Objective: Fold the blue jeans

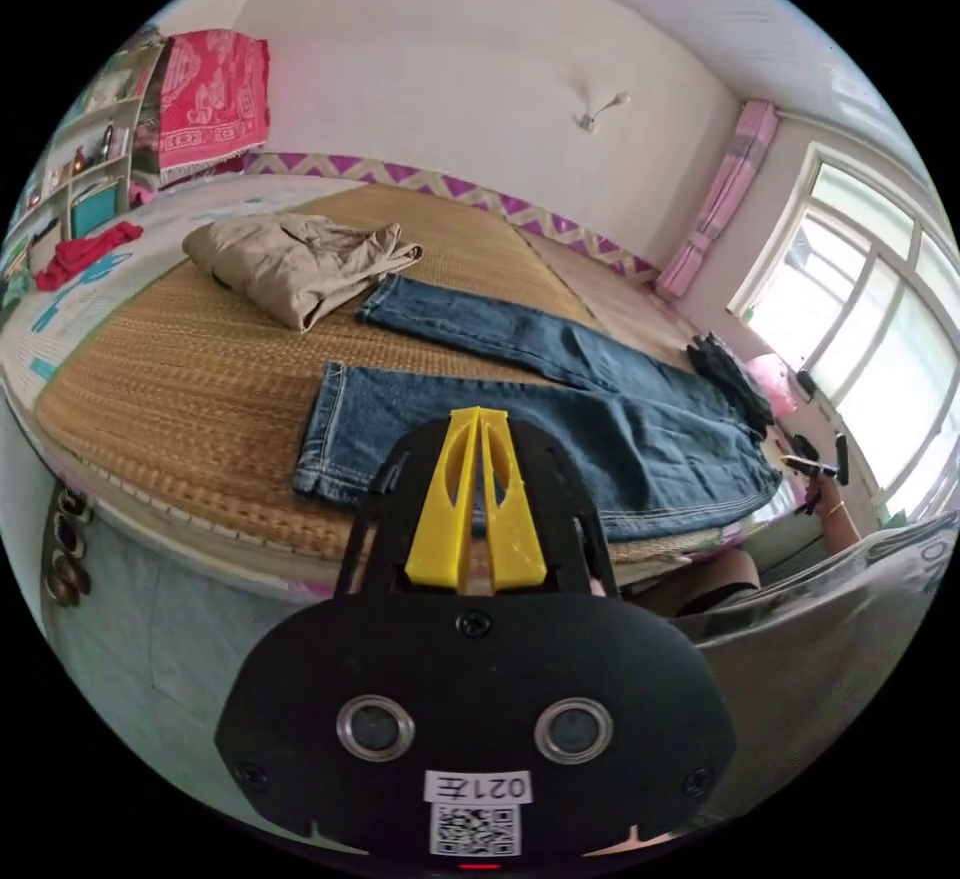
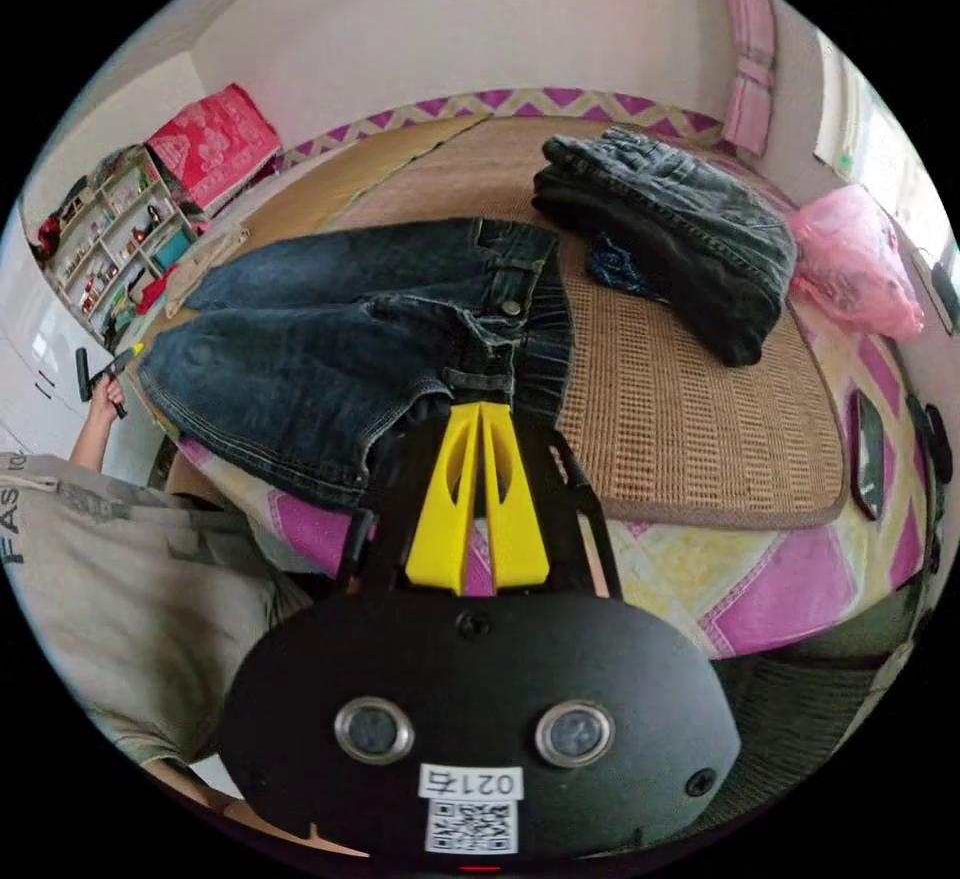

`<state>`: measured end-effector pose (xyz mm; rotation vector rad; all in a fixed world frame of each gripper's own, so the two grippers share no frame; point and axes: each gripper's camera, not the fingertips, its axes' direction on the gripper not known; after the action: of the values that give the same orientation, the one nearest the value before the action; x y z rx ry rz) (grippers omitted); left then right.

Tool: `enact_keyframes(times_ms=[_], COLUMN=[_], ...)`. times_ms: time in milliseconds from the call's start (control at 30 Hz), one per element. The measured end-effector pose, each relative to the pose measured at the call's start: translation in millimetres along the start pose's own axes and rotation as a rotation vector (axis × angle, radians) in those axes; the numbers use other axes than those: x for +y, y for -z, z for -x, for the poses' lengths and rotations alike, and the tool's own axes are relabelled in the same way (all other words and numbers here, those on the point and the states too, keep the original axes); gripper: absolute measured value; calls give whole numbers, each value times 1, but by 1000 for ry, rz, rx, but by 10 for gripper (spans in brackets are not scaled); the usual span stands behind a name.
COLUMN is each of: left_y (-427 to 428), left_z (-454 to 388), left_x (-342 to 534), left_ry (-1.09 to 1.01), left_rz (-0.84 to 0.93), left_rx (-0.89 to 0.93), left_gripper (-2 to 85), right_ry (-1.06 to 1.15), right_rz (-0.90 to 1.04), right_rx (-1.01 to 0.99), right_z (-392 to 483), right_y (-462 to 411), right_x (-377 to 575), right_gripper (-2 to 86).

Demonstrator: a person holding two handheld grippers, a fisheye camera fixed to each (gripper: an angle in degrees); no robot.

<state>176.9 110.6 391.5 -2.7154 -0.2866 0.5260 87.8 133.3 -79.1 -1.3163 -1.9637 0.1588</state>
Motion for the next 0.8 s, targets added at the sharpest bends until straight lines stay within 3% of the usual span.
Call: enact_keyframes(times_ms=[133,367,567,800], left_y=[30,48,37,30], left_z=[11,59,86,96], left_x=[29,94,111,107], left_ry=[190,618,732,752], left_rz=[-31,-123,-133,-120], left_rx=[29,103,217,255], left_gripper=[-9,-8,30,77], right_ry=[-95,-500,-688,-701], right_rz=[-24,-155,-279,-281], right_rx=[-87,-292,-528,-573], right_z=[-13,-79,-135,-164], right_y=[30,24,0,-5], right_x=[44,129,154,155], right_gripper=[21,74,78,81])
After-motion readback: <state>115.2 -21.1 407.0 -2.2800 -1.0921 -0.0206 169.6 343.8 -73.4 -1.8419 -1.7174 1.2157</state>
